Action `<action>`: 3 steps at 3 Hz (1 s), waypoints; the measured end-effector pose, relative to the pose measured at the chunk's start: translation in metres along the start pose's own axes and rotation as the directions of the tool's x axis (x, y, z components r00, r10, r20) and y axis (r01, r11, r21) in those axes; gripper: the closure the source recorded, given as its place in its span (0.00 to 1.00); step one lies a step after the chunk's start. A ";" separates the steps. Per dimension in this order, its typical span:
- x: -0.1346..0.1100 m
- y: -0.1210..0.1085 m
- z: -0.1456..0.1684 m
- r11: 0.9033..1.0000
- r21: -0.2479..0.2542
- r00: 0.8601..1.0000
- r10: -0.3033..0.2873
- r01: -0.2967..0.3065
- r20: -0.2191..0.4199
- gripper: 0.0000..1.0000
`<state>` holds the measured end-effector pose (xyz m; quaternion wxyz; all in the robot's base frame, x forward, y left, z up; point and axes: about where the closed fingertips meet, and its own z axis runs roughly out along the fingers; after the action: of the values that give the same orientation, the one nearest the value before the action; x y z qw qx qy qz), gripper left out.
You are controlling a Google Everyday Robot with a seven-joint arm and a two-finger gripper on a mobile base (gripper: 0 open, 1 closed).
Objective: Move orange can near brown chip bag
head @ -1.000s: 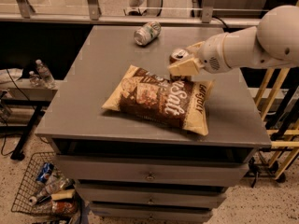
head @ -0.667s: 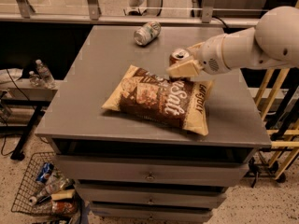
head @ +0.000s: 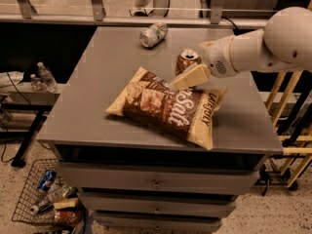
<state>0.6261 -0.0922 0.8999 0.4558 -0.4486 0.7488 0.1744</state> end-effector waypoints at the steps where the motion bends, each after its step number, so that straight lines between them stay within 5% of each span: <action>1: -0.014 -0.006 -0.003 0.999 0.024 0.999 -0.031 0.031 0.020 0.00; 3: -0.042 -0.027 -0.056 0.983 0.143 0.993 -0.114 0.117 -0.030 0.00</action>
Offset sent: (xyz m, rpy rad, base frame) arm 0.0104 -0.0237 0.0750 -0.1117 -0.1729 -0.0466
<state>0.6266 -0.1223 0.9685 0.4881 -0.4589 0.7371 0.0882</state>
